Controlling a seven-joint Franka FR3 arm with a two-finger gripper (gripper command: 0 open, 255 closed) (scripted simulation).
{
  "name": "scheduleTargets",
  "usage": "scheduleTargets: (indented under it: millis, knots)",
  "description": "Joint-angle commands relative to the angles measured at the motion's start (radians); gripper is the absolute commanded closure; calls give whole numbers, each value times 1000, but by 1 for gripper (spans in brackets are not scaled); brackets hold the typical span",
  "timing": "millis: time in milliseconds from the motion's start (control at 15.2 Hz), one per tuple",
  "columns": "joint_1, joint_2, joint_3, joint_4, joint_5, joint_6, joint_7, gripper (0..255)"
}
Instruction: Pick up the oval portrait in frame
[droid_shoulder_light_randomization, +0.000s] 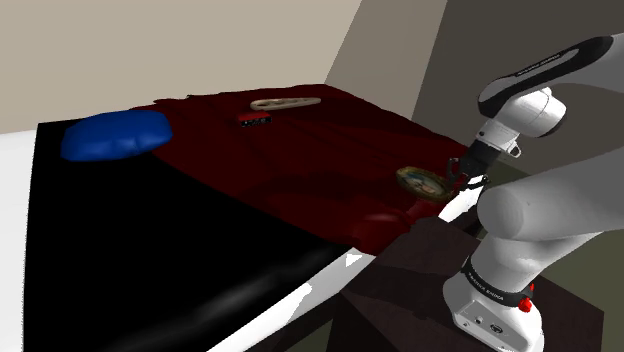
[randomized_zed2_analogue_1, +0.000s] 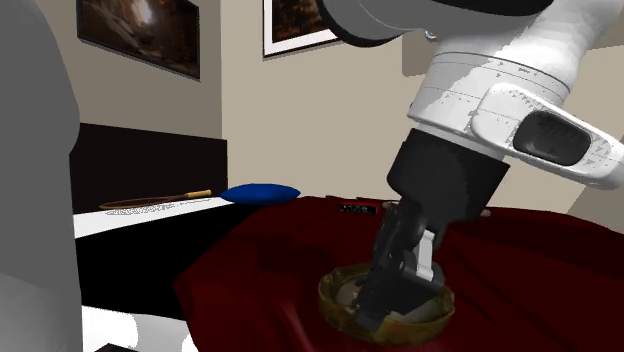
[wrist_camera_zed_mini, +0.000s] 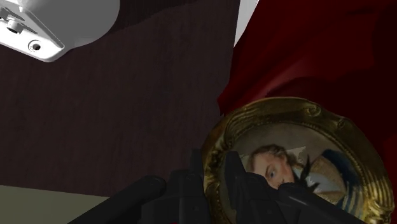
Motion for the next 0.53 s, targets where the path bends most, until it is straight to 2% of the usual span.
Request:
scheduleTargets:
  millis: [0,330,462]
  knots:
    - [-6,-25,10,12,-5,-34,15,255]
    - [-17,-80,32,47,-12,-119,49,255]
    - [-18,-81,33,48,-12,-122,49,255]
